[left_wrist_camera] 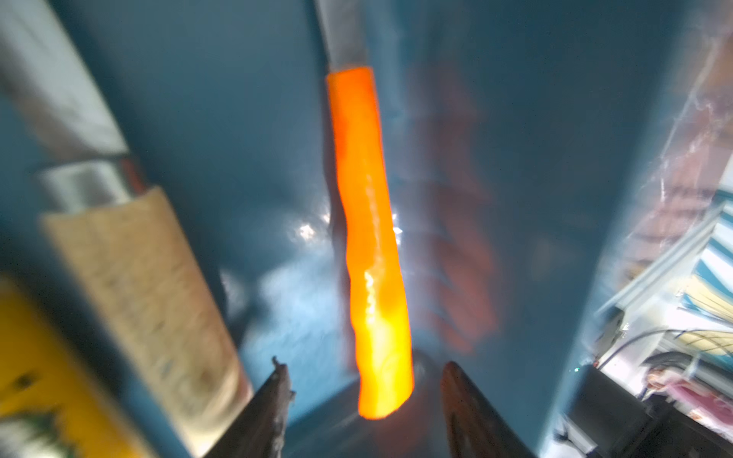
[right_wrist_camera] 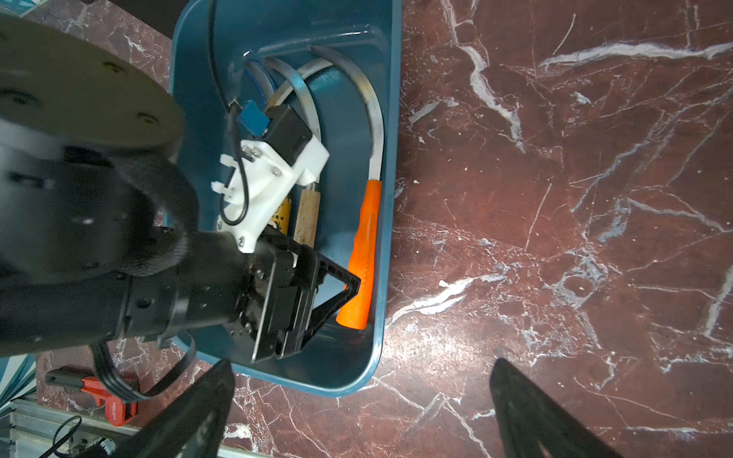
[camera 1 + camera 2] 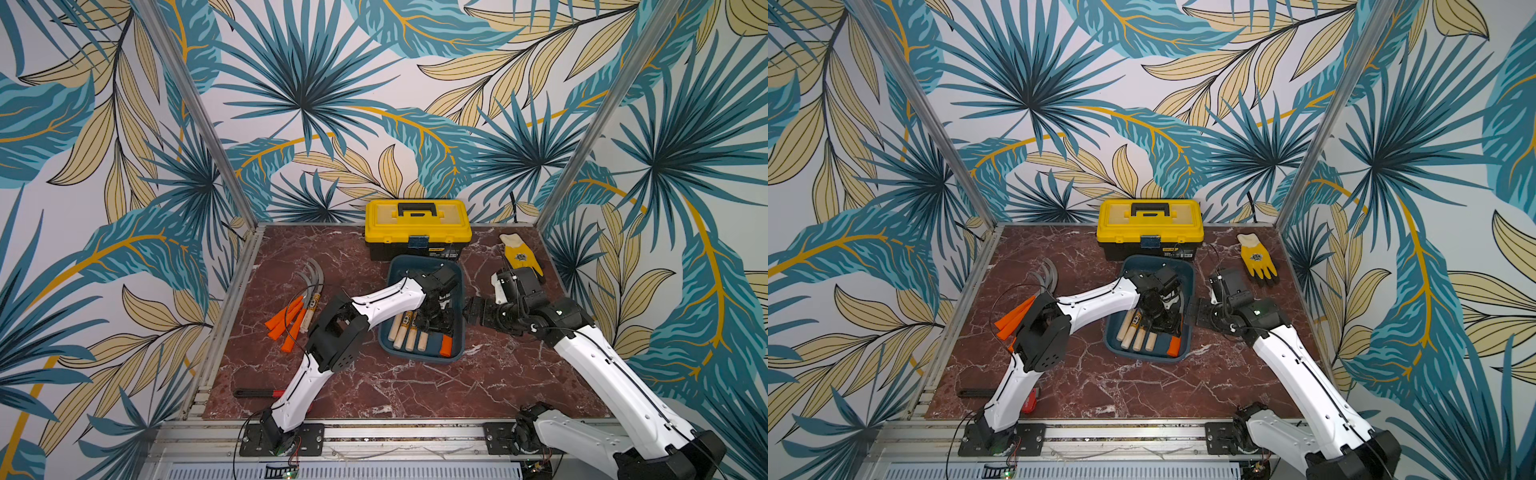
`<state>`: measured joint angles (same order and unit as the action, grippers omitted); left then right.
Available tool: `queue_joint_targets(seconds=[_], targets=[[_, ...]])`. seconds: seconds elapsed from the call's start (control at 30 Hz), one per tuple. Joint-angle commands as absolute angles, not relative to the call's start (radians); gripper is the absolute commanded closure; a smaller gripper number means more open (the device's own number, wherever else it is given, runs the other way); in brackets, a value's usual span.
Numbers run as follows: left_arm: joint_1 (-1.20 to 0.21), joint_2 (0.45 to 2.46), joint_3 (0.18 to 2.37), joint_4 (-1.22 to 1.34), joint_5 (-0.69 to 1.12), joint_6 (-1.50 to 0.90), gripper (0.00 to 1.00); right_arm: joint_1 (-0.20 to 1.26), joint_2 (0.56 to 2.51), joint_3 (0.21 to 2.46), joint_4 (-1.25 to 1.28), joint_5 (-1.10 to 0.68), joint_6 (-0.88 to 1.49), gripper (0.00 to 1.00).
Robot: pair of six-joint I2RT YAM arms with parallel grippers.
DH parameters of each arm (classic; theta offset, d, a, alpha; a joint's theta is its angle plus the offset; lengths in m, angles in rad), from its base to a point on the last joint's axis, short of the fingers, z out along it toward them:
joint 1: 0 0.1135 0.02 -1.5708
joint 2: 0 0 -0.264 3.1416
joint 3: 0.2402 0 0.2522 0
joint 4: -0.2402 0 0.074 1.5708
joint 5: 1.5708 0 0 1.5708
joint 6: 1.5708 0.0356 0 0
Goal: Put small sickles into storage boxes
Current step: Place the sickle in the storage box.
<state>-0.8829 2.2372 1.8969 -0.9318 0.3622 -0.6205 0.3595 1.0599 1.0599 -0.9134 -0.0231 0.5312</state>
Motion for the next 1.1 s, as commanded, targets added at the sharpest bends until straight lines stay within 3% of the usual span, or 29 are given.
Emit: queue_joint_targets(seconds=[0.0,0.27,1.07], targets=[[-0.880,2.152,1.893,-0.921,0.333,-0.611,0.22,0.358,1.042,1.070,-0.894,-0.034,0.546,0.01],[-0.868,2.047,1.863,-0.922,0.264,-0.617,0.01,0.382,1.054,1.112,-0.858,-0.074,0.534,0.00],[-0.638,1.677,1.505,-0.923,0.162,-0.568,0.01,0.588,1.333,1.278,-0.718,-0.028,0.540,0.00]])
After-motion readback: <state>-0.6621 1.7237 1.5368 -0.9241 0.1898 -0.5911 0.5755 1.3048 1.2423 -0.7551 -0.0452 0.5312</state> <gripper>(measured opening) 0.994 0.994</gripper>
